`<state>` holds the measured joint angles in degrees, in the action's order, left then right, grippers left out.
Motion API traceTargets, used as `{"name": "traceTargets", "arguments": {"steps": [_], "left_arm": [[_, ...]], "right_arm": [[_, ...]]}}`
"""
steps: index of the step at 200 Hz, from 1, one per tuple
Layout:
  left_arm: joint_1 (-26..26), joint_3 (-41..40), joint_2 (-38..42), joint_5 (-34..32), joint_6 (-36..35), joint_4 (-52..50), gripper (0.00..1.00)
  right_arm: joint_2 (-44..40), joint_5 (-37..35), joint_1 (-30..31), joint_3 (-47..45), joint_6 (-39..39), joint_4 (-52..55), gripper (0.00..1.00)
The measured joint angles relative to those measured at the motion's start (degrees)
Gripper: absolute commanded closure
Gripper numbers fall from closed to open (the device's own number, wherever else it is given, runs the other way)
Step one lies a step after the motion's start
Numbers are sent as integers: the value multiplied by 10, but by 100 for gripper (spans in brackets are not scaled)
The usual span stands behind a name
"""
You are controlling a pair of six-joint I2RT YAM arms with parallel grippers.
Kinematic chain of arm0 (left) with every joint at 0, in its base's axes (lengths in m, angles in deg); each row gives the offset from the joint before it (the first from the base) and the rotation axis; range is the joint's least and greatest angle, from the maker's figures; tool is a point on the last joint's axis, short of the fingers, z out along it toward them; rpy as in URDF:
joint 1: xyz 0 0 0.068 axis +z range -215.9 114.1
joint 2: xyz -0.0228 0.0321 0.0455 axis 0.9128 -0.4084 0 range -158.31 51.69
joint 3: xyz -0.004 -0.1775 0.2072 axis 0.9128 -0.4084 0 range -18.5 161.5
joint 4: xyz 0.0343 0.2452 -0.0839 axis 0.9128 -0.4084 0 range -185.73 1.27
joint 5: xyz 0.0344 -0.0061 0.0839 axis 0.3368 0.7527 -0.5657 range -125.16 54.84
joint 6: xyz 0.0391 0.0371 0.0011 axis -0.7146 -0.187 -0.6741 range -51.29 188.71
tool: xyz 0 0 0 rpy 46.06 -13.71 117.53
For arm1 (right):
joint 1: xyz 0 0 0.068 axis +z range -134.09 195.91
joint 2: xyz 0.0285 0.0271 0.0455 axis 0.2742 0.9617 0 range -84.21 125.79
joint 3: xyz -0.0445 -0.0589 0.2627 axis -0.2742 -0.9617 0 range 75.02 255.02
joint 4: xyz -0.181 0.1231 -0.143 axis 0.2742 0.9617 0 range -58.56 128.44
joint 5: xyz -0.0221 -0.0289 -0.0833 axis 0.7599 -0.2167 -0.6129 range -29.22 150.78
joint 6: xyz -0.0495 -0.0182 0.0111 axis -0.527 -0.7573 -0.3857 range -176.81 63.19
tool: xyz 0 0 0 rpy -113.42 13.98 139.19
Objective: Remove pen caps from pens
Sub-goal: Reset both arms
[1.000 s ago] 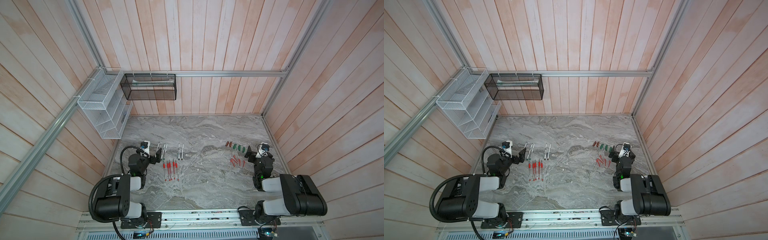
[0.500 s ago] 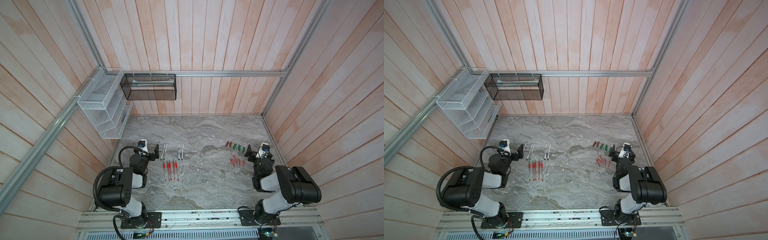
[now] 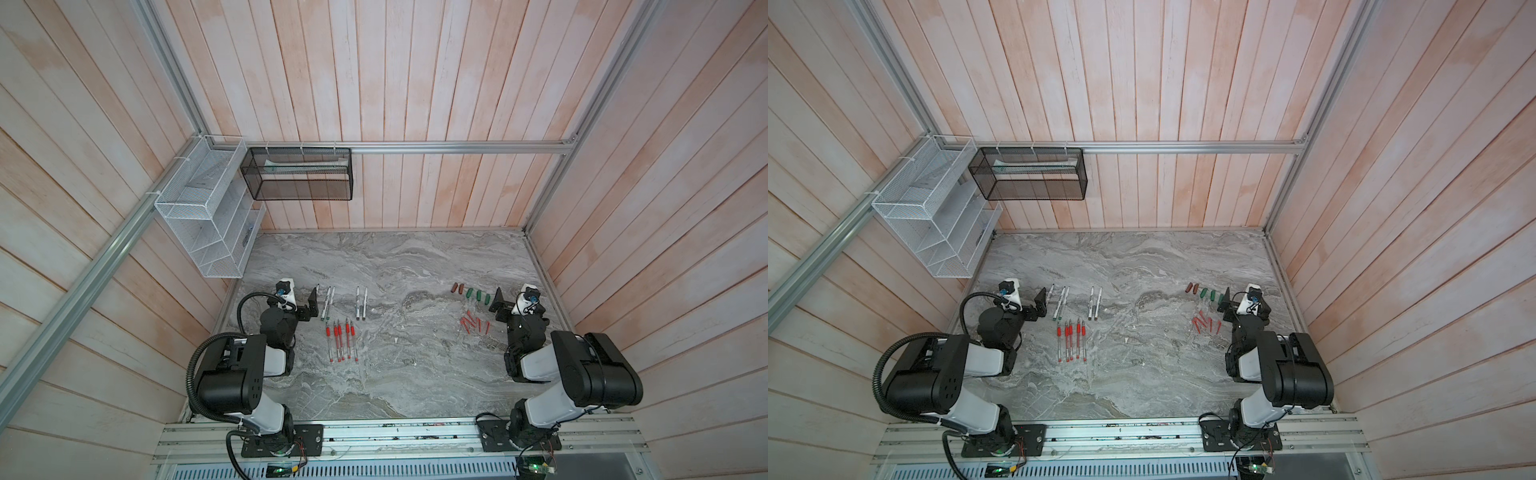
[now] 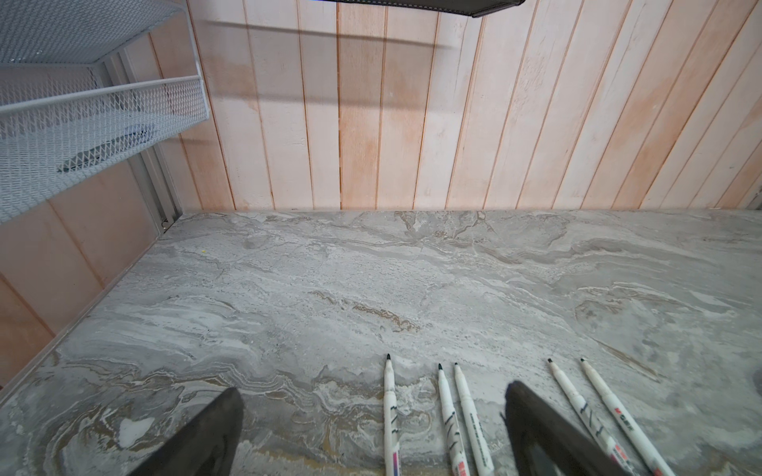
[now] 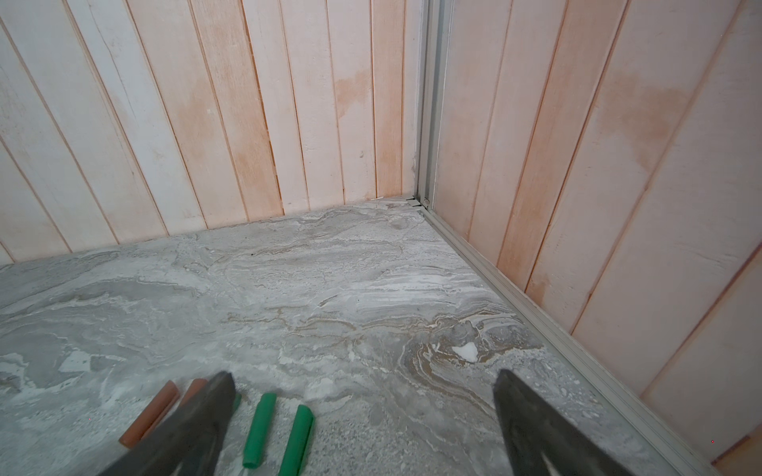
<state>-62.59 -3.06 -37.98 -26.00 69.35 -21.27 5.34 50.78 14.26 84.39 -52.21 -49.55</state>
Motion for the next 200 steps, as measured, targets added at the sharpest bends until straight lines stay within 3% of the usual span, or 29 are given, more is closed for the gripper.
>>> {"name": "traceTargets", "arguments": {"steps": [139, 173, 200], "left_arm": [[0, 0, -1, -10, 0, 0, 0], [-1, -105, -17, 1, -2, 140, 0], [-4, -96, -20, -12, 0, 146, 0]], "right_arm": [[0, 0, 0, 0, 0, 0, 2], [0, 0, 0, 0, 0, 0, 2], [0, 0, 0, 0, 1, 0, 2]]}}
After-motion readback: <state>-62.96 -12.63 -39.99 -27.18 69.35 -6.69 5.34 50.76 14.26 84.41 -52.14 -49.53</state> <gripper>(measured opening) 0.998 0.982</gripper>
